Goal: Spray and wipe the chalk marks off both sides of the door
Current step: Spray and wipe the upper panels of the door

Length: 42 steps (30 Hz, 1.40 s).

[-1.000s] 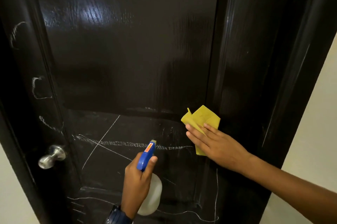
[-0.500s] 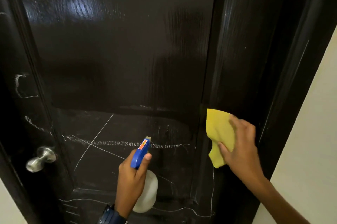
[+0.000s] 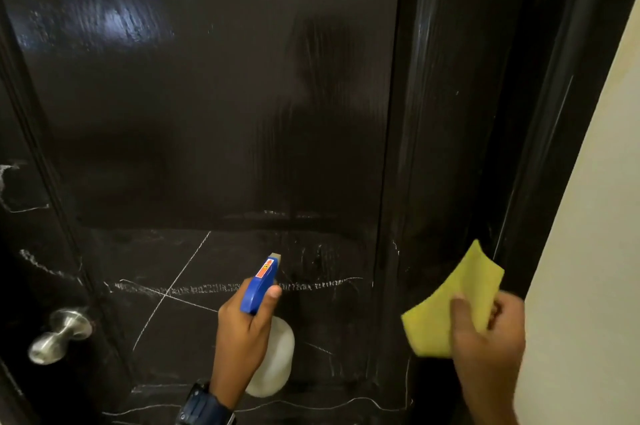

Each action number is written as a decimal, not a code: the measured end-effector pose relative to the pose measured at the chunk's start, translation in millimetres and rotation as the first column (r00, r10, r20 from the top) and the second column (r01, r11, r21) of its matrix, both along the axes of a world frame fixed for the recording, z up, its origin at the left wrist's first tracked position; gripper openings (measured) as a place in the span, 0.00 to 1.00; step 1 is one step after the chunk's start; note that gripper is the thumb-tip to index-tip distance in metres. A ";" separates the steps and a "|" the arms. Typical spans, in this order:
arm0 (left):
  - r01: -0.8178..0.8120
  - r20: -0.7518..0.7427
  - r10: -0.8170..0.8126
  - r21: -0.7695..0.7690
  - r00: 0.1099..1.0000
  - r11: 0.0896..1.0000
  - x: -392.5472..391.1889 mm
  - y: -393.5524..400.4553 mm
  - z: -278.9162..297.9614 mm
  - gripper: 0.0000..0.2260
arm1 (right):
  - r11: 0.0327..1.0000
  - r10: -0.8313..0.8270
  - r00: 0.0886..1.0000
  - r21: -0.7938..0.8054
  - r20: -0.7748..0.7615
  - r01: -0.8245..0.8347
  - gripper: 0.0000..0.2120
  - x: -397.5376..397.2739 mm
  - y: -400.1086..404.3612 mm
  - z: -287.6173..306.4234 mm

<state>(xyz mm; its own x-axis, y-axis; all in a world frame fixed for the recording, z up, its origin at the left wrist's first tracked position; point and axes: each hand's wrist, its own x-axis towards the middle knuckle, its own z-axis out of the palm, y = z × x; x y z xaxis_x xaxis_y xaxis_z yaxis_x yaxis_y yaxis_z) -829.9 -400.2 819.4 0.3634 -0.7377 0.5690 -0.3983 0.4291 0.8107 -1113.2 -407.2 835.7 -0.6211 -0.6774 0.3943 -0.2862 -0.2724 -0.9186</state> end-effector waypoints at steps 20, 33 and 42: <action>0.300 -0.083 -0.300 -0.018 0.950 0.954 46.0 -13.8 16.6 0.26 | 0.957 -0.230 0.844 -0.271 -0.485 0.105 0.07 75.1 -119.7 58.7; 0.268 -0.123 -0.268 -0.013 0.956 0.963 46.0 0.2 18.8 0.25 | 0.960 -0.187 0.888 -0.268 -0.421 0.075 0.05 66.5 -94.4 16.1; 0.172 -0.114 -0.175 -0.034 0.978 0.985 26.0 5.8 20.3 0.26 | 0.954 -0.153 0.768 -0.296 -0.622 -0.049 0.02 60.2 -109.8 26.5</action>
